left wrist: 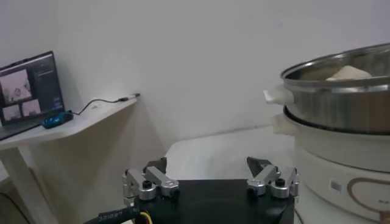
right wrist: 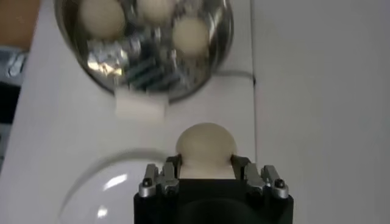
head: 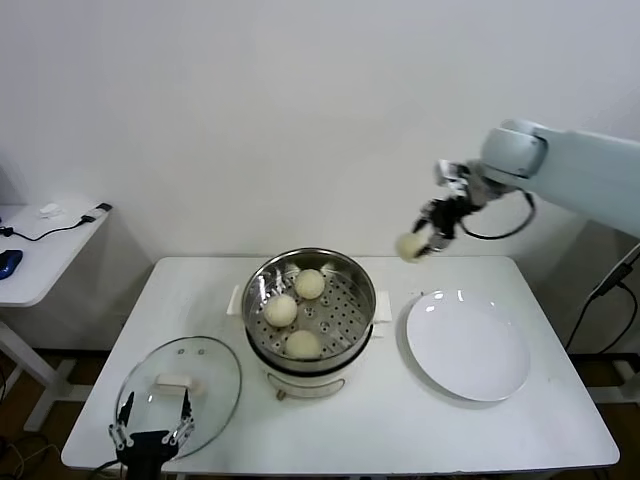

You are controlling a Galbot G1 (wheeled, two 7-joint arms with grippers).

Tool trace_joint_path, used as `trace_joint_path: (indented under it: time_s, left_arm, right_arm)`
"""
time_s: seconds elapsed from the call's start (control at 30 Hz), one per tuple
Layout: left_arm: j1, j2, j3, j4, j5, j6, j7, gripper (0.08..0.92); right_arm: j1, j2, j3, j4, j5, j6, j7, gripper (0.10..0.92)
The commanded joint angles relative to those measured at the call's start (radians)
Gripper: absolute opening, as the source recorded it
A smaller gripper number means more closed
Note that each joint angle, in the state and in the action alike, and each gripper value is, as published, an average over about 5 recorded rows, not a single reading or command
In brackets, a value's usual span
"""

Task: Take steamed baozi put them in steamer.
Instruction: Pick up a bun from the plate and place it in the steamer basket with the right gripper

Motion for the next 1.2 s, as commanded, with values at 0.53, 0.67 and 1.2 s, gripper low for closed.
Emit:
trace_joint_path:
  time_s: [0.53,0.67,1.2]
  left_arm:
    - [-0.002,0.010,-0.013,-0.001,-0.001,-0.002,0.001,0.823]
    - [-0.008,0.007,-0.013,0.009,0.000,-0.002,0.001,0.823]
    - [-0.018,0.004,-0.015,0.018,-0.003,0.001,0.002,0.823]
  right_arm:
    - [-0.193,0.215,-0.046,0.162,0.209,-0.283,0.398,0.575]
    - [-0.233,0.212,-0.033,0.126,0.176,-0.283,0.405,0.577]
    - [-0.264,0.206,0.026,0.091,0.140,-0.246,0.365,0.668]
